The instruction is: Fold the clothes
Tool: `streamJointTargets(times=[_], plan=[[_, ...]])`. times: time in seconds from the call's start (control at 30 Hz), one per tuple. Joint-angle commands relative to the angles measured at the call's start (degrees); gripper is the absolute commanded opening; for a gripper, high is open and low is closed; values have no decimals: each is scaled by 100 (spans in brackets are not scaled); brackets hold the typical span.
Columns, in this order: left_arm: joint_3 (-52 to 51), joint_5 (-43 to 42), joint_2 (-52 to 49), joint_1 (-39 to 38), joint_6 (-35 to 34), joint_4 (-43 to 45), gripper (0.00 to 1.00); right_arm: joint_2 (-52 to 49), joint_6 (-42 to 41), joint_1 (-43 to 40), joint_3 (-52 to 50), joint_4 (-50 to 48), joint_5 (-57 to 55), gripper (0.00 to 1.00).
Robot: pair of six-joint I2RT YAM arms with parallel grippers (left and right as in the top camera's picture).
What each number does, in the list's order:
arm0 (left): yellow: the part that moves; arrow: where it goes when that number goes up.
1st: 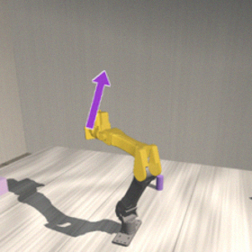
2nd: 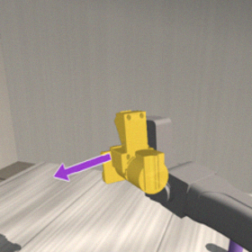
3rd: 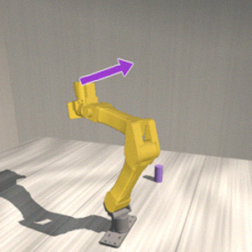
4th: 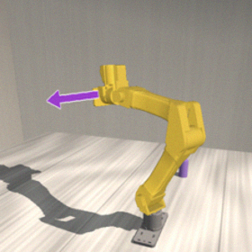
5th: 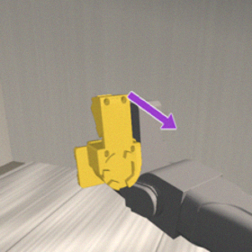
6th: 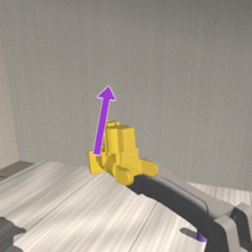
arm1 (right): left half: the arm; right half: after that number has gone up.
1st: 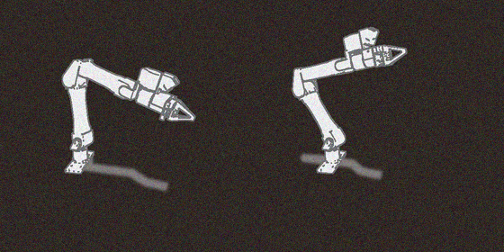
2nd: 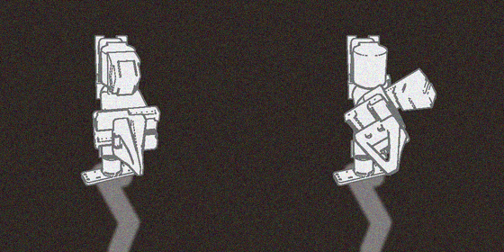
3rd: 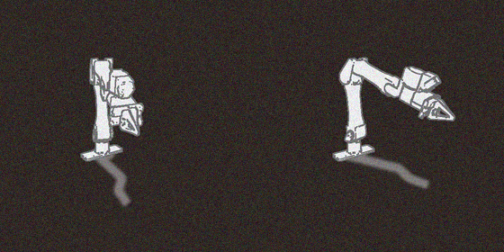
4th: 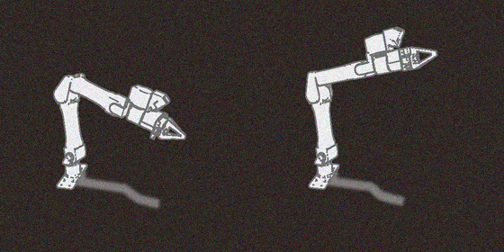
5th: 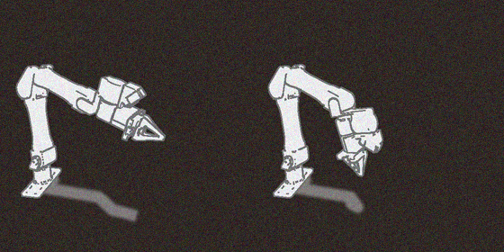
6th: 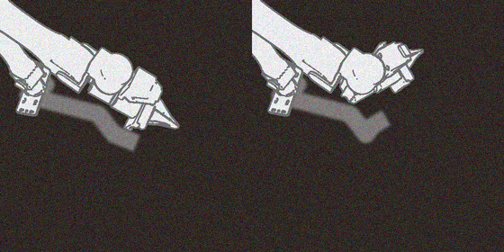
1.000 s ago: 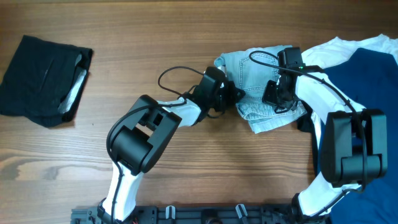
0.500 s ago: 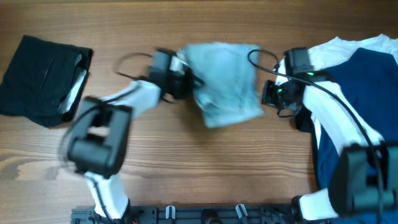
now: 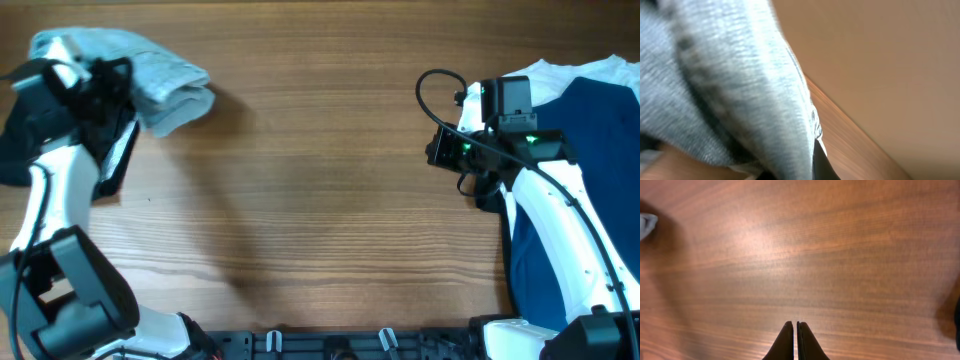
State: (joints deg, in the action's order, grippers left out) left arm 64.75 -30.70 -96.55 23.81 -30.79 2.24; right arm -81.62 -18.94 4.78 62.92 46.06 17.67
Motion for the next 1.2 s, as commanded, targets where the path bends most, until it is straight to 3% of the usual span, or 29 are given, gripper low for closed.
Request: streamJointTargets(times=[0.0,0.4,0.53,0.63,0.77,0.8,0.83,1.1,1.13,1.17], plan=[[52,-140,70,588,675,44,4,52,214,2,-52,160,173,4],[52,-243,72,1471,728,649,4,52,227,2,-50,337,173,4],[52,136,72,1611,813,131,4,52,227,2,-50,428,170,4],[52,584,72,1705,813,-612,10,52,225,2,-50,398,170,4],[52,1333,81,1829,809,-1539,47,52,236,2,-50,398,170,4],[52,1335,105,1895,809,-1711,76,52,243,2,-50,396,168,4],[52,1322,149,1969,807,-1908,82,52,245,2,-50,393,168,4],[52,734,1180,2520,785,-3250,64,52,245,2,-50,387,144,4],[52,734,1360,2527,787,-3252,54,52,247,2,-50,378,140,4],[52,745,1495,2518,789,-3206,35,52,247,2,-50,372,127,4]])
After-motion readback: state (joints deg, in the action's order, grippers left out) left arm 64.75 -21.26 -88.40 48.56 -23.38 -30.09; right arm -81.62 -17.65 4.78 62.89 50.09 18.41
